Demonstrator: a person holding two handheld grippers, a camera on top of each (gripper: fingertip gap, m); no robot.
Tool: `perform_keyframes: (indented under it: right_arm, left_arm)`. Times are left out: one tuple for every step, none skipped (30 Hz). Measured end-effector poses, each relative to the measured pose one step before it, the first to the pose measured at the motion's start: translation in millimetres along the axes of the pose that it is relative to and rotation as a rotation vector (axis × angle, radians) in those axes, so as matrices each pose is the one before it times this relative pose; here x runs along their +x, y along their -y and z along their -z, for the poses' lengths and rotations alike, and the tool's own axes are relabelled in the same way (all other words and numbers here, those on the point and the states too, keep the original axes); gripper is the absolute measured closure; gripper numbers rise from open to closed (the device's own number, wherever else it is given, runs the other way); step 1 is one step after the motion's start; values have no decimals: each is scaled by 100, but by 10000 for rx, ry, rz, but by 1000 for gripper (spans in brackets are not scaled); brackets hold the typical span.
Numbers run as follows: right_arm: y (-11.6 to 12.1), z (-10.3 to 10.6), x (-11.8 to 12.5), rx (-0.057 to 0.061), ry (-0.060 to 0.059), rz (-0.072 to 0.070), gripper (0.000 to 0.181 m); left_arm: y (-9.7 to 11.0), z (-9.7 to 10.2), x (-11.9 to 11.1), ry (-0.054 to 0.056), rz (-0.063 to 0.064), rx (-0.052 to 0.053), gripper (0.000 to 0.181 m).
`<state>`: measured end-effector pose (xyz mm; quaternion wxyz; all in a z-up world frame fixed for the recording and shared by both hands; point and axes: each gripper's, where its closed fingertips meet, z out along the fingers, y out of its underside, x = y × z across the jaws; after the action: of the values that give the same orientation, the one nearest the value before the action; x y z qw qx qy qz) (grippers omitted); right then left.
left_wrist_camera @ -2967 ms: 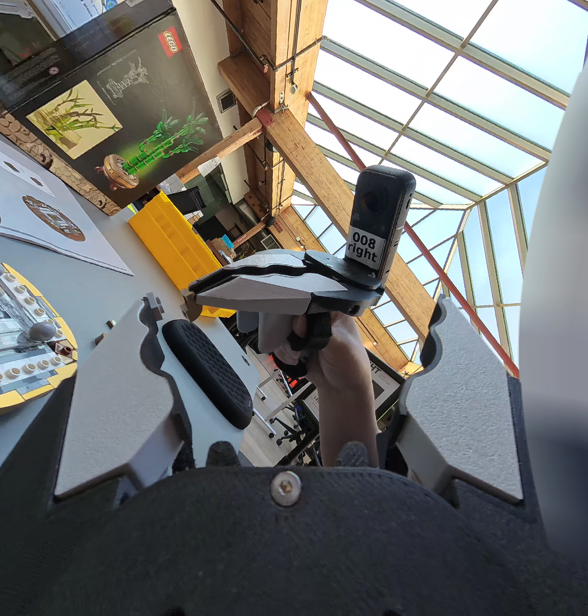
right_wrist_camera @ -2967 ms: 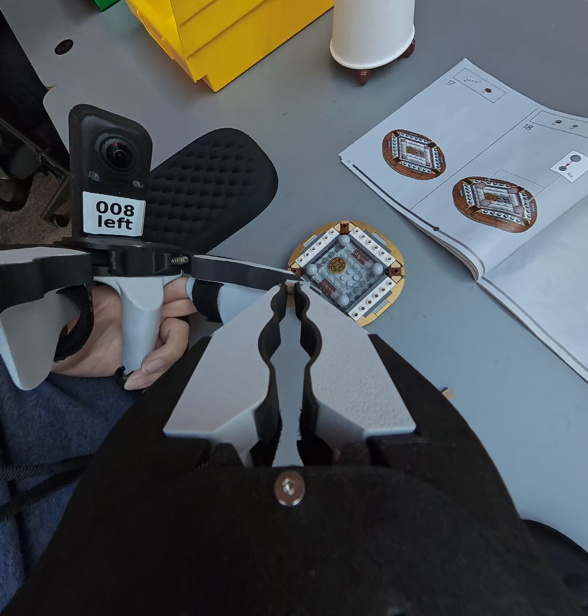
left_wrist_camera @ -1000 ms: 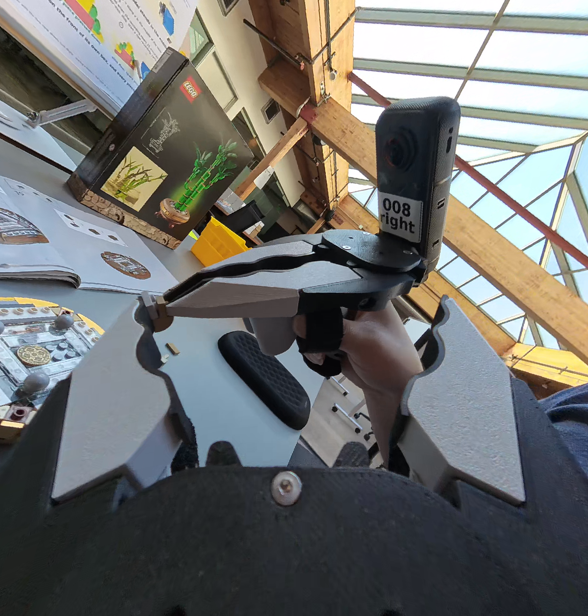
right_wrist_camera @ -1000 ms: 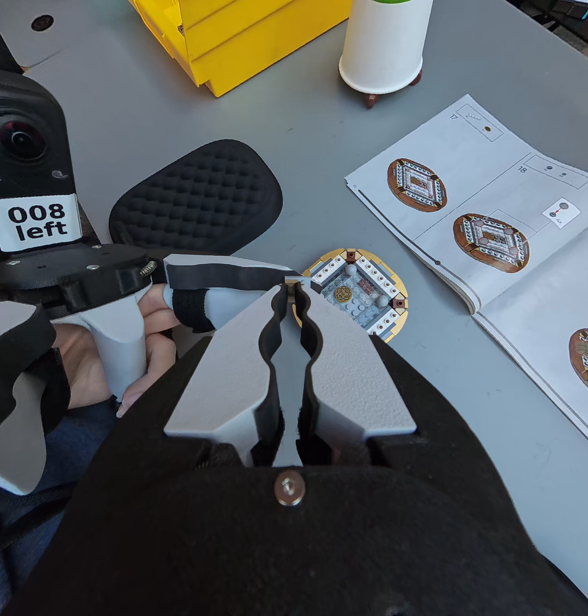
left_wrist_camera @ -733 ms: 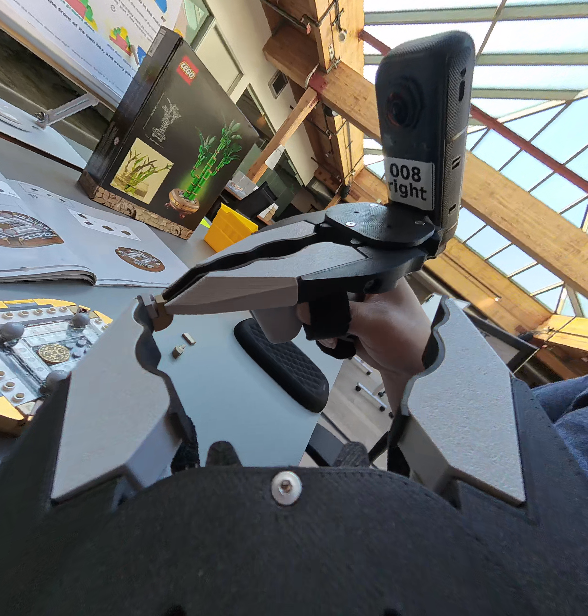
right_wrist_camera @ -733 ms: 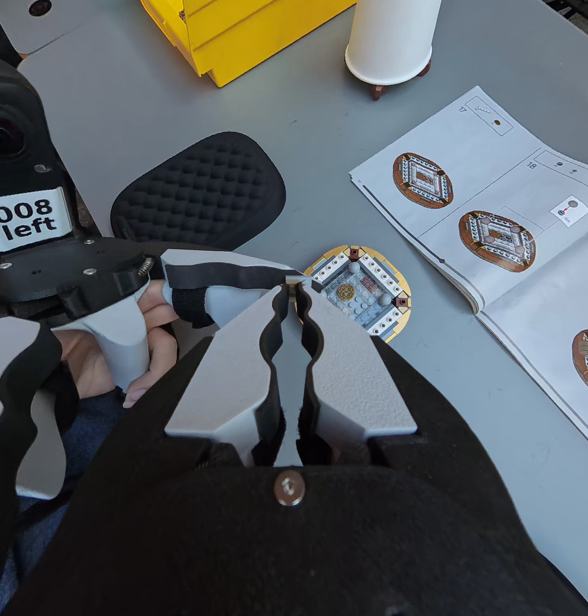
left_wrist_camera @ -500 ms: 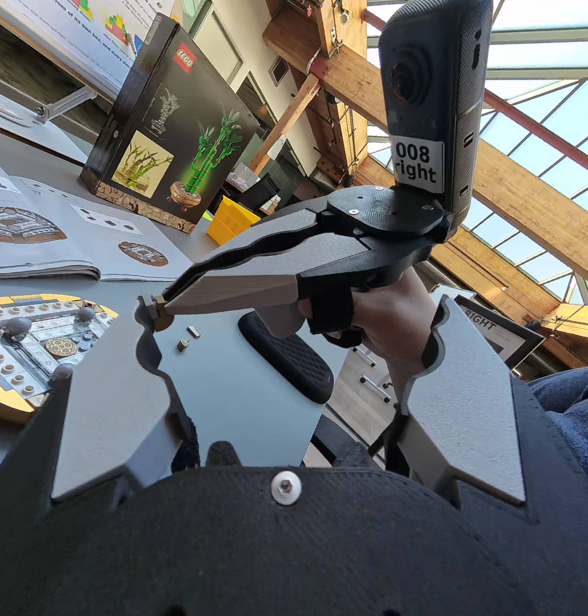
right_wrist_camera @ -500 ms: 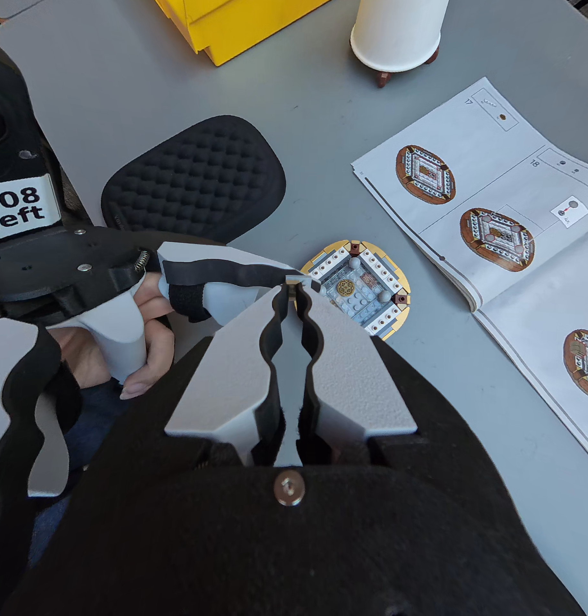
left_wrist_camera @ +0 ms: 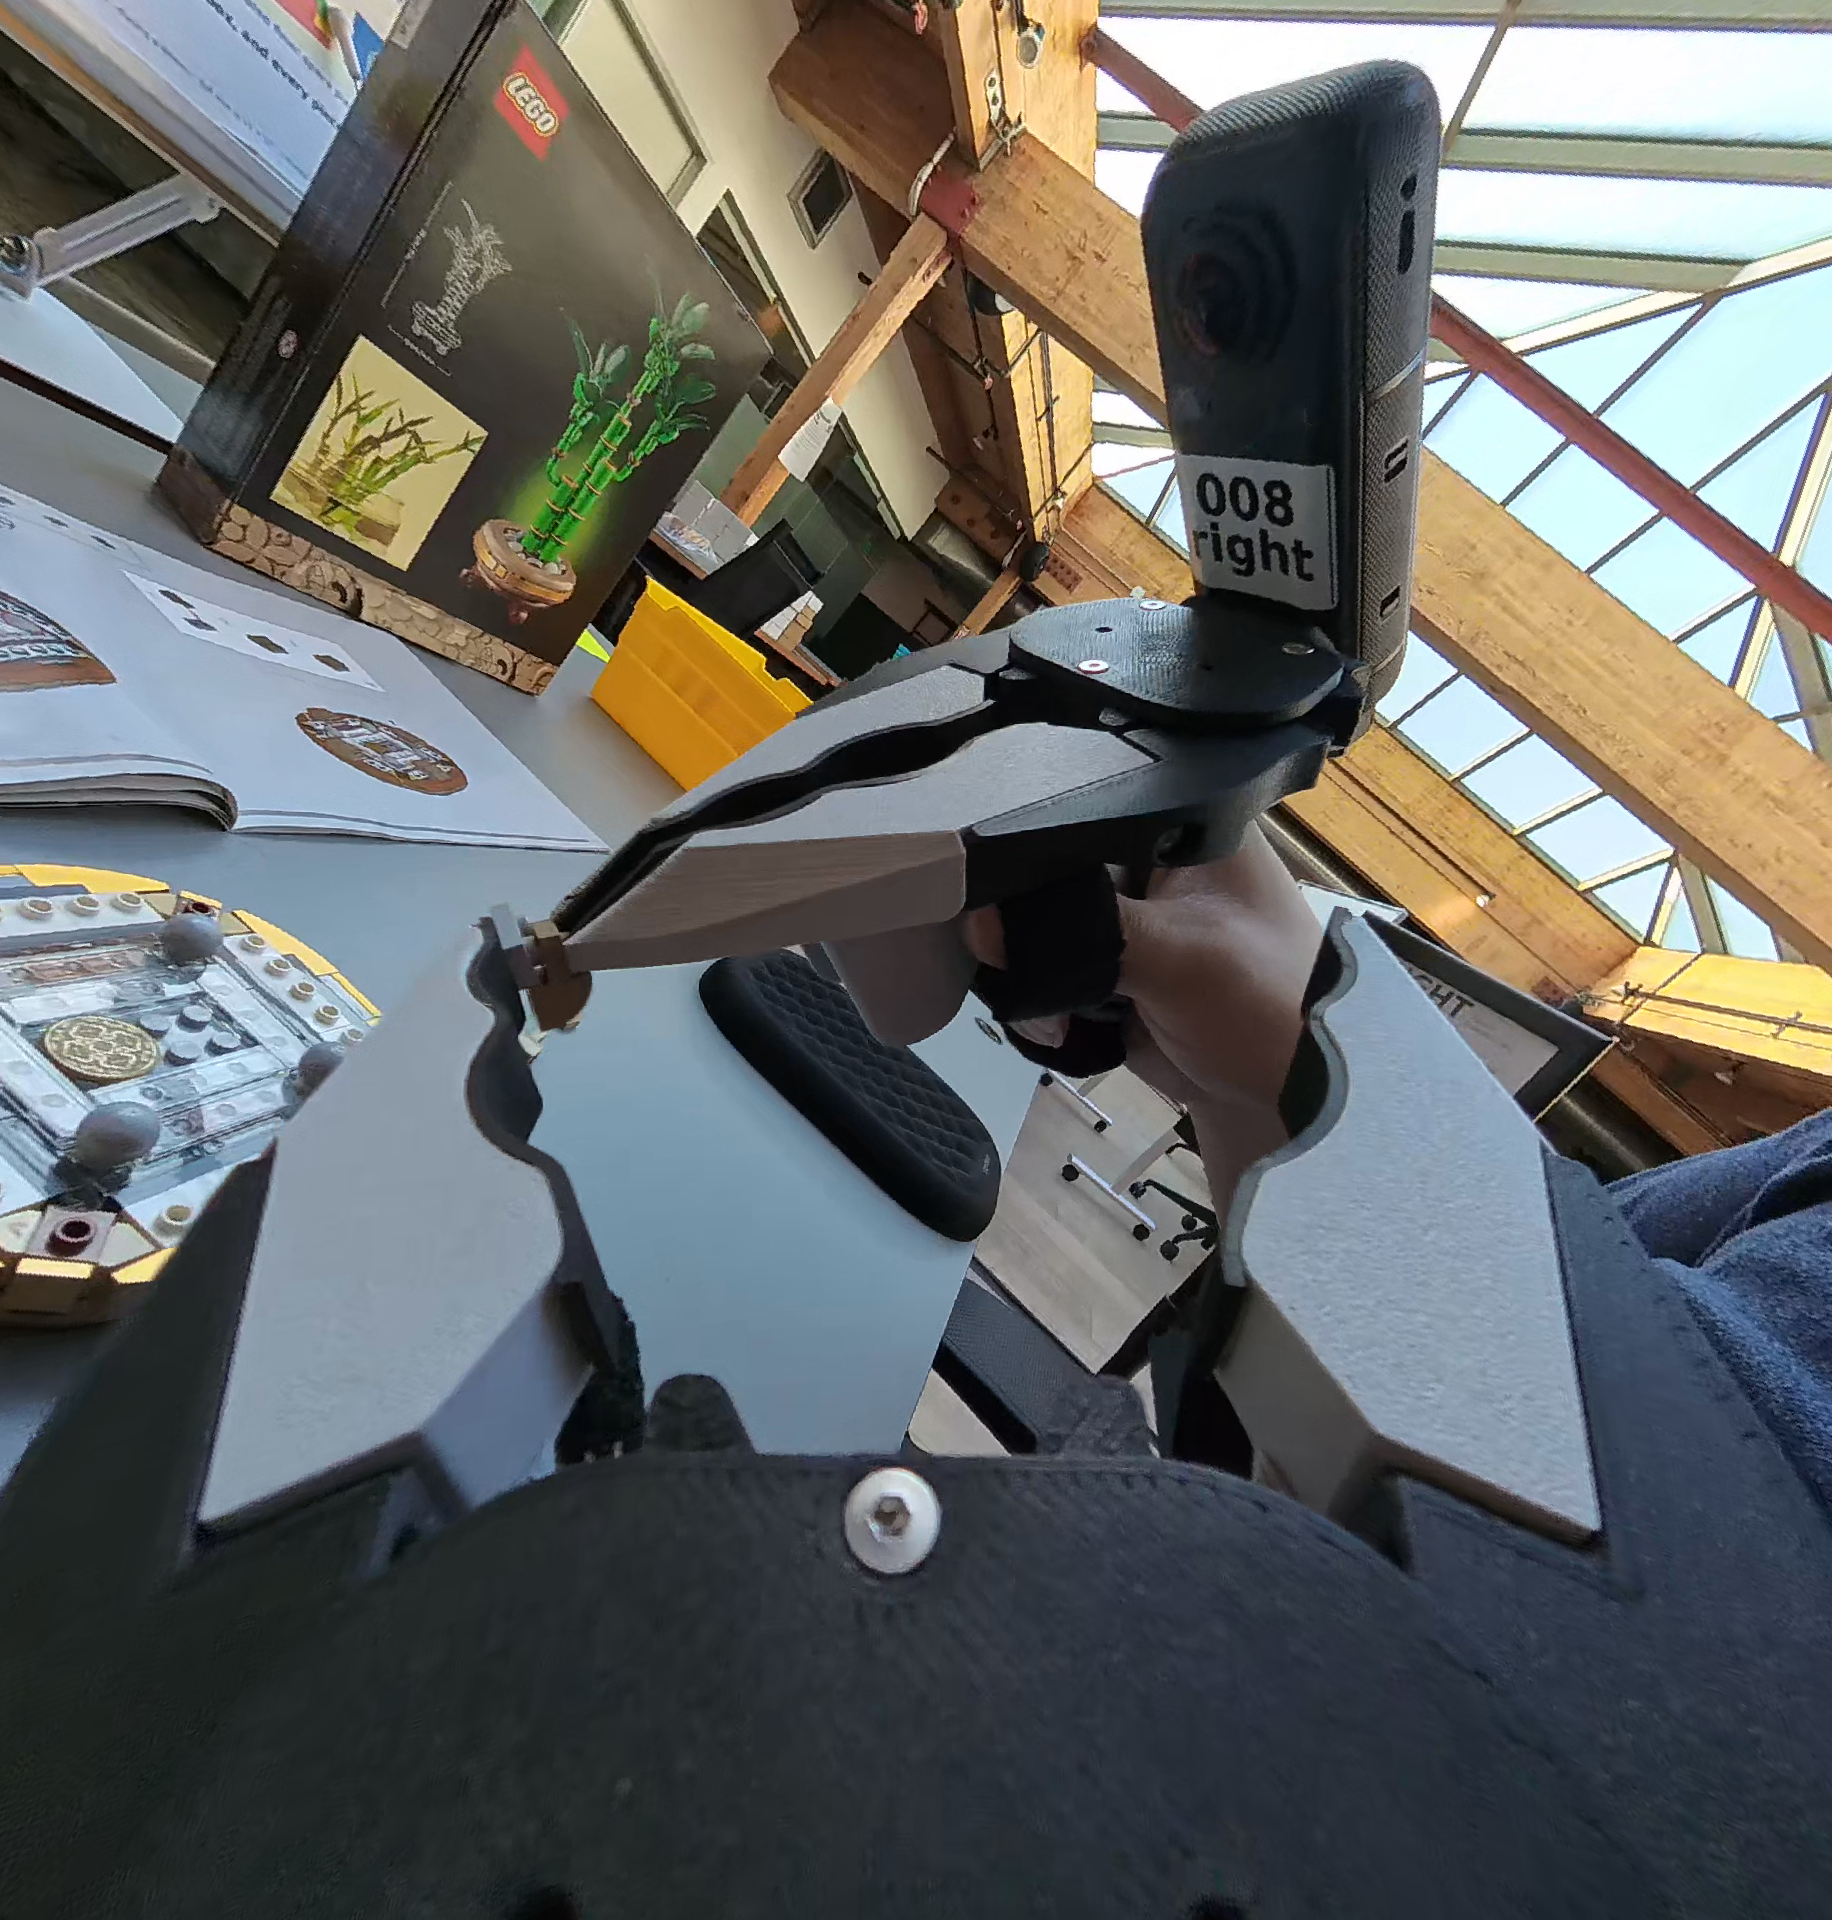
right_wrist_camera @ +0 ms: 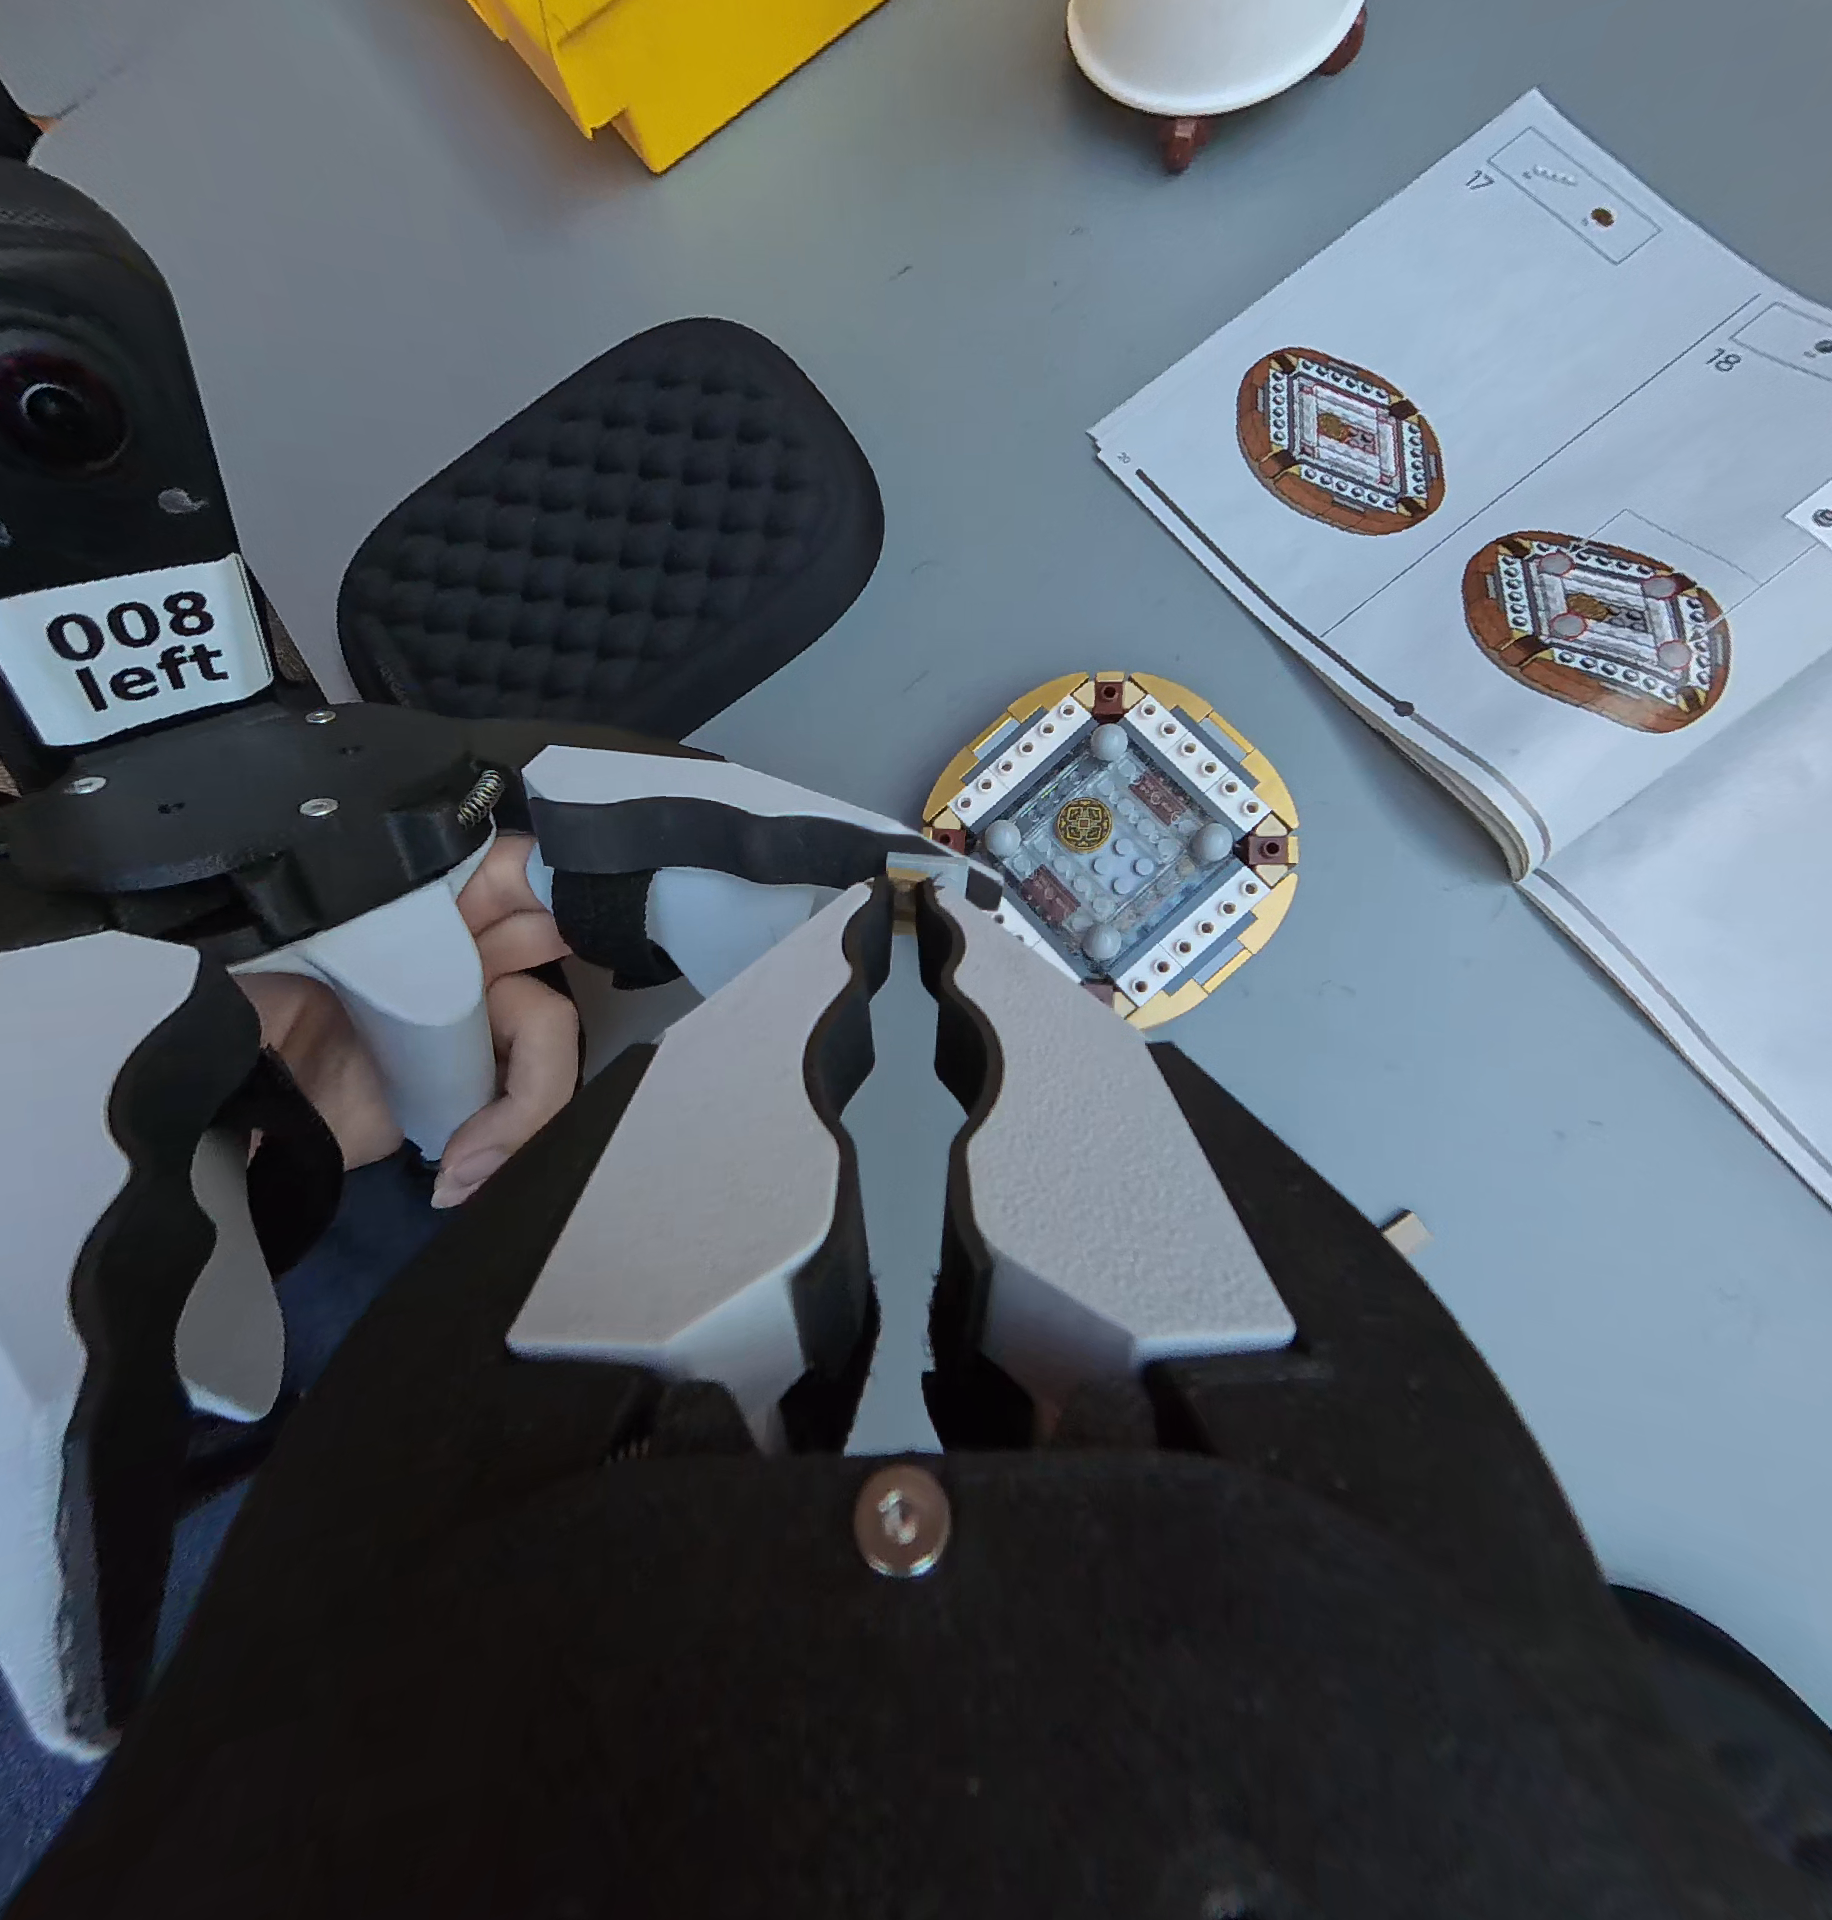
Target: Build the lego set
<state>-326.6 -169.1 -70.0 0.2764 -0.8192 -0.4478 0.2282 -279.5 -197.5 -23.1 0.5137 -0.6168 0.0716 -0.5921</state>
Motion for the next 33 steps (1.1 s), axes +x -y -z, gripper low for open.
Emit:
perform_keyframes:
  right_arm:
    - [-117,85,56,-77,2,13,177]
    - [-177,43,54,-132,-32,56,177]
    - [-145,19,67,-123,-47,65,177]
    - [-103,39,74,-116,-59,64,178]
    - [-191,-11,39,-199,-29,70,177]
    - [-38,6,29,-91,-14,36,178]
    - [-110,-32,-115,-151,84,13,177]
    - [-118,-26,-59,-155,41,19,177]
    - [-141,-22,71,-146,-63,61,178]
    - [-143,-16,-47,-129,11,64,177]
    - [-20,6,-9,-21,0,12,177]
    - [58,-4,10,50,-11,7,177]
    - [103,4,35,88,-18,-20,177]
    - [110,14,9,96,3,-11,177]
    - [57,4,-40,57,33,-23,177]
    - [32,10,-42,21,33,-17,177]
    - [52,31,-25,33,7,29,177]
    - [106,41,-46,59,-7,71,177]
    - [100,43,-44,52,-26,55,177]
    - [85,31,-26,43,-54,157,177]
    - [86,33,-33,62,-77,254,177]
    - [87,25,-55,83,-70,195,177]
    - [94,36,-56,75,-56,165,177]
    - [113,63,-34,99,-55,122,177]
    - [30,42,-27,36,-27,90,177]
    - [-117,-20,-39,-59,3,52,177]
    - [-87,-47,-29,-34,11,6,177]
    - [-64,-50,-39,2,16,10,177]
    - [10,-15,-23,43,2,-12,177]
    - [43,15,-11,57,-5,-34,177]
    - [49,35,-6,52,-1,-20,177]
    - [-1,16,-14,5,11,-43,177]
    - [-63,-6,-16,-45,28,-76,177]
  left_arm:
    - [-161,-87,41,4,6,-102,36]
    - [-231,-116,14,31,-2,-140,35]
    - [-308,-122,-14,43,-25,-195,36]
    - [-359,-142,-43,54,-34,-215,37]
    - [-279,-114,-39,71,-25,-161,37]
    - [-204,-87,59,-7,77,-106,37]
    - [8,11,19,5,126,47,36]
    - [126,46,93,-69,152,134,34]
    - [258,54,146,-132,116,217,32]
    - [190,51,77,-110,173,141,30]
    - [162,57,55,-119,220,93,30]
    - [218,50,82,-119,197,142,29]
    - [160,14,78,-98,139,100,27]
    - [84,42,48,-56,61,19,27]
    - [104,67,55,-47,86,25,27]
    - [173,64,142,-115,214,72,25]
    - [249,77,164,-143,240,132,24]
    - [275,97,101,-110,197,155,24]
    - [232,89,89,-87,152,117,24]
    - [157,47,50,-45,100,68,24]
    - [150,41,68,-33,62,51,24]
    - [152,69,46,-24,36,60,24]
    - [193,96,36,-55,81,97,26]
    - [206,105,60,-108,134,120,27]
    - [205,125,-15,-80,168,133,30]
    - [140,107,-12,-76,162,101,30]
    - [-11,64,-46,-30,130,9,30]
    - [-36,40,-23,0,24,18,30]
    - [-66,3,14,19,-67,-3,29]
    - [-55,-31,60,19,-103,-29,28]
    - [-96,-27,10,53,-145,-74,29]
    - [-150,-45,-52,100,-166,-112,30]
    - [-255,-58,-143,166,-210,-159,31]
